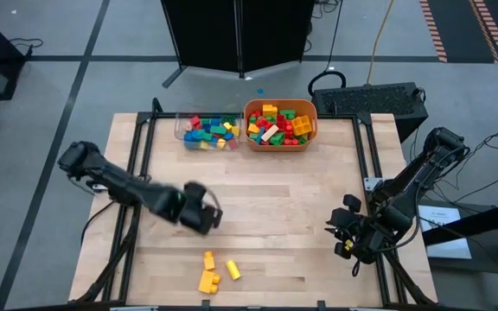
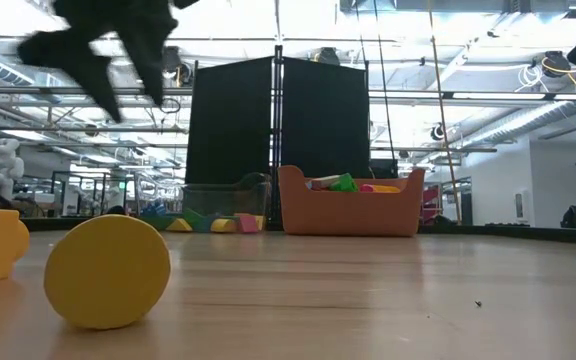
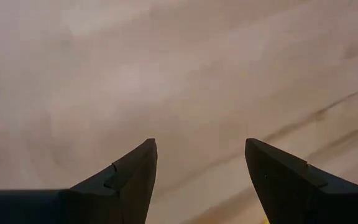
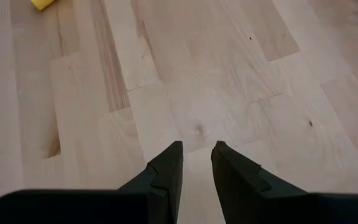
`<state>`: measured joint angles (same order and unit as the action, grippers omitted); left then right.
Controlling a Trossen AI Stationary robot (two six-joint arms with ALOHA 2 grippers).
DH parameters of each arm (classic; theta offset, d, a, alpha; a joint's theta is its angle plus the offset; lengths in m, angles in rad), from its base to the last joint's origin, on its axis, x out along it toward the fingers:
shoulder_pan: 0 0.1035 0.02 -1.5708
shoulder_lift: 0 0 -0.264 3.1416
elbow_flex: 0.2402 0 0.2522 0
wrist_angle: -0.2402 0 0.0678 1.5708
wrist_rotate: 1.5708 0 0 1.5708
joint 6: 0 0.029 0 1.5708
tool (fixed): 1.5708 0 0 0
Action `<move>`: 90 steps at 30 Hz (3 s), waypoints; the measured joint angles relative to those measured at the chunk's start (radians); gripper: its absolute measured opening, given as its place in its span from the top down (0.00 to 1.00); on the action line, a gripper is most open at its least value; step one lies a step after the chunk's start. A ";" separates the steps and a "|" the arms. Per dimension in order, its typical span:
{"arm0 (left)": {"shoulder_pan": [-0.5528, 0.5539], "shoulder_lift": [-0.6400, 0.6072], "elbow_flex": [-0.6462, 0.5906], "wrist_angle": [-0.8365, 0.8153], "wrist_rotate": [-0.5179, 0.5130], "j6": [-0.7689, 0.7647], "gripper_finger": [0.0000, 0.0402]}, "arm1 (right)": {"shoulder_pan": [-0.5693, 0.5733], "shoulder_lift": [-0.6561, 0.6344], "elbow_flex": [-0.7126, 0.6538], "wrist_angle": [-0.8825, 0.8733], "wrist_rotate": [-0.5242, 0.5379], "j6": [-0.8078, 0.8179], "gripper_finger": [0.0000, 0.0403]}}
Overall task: Sort blocks by size
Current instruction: Put the big yellow game piece into the orange bin
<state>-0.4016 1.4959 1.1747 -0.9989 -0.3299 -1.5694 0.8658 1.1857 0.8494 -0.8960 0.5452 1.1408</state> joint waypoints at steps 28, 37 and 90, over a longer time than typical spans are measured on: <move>-0.307 0.360 0.044 0.288 0.149 -0.676 0.39 | 0.000 0.000 0.000 0.059 0.000 0.000 0.80; -0.304 0.424 0.045 0.420 0.148 -0.677 0.43 | 0.000 0.000 0.000 0.055 0.000 -0.003 0.80; 0.674 0.236 0.046 1.046 -0.099 0.968 0.69 | 0.000 0.000 0.000 0.053 0.066 -0.027 0.80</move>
<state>0.2723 1.7317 1.2209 0.0470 -0.4286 -0.6011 0.8654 1.1858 0.8497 -0.8429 0.6109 1.1137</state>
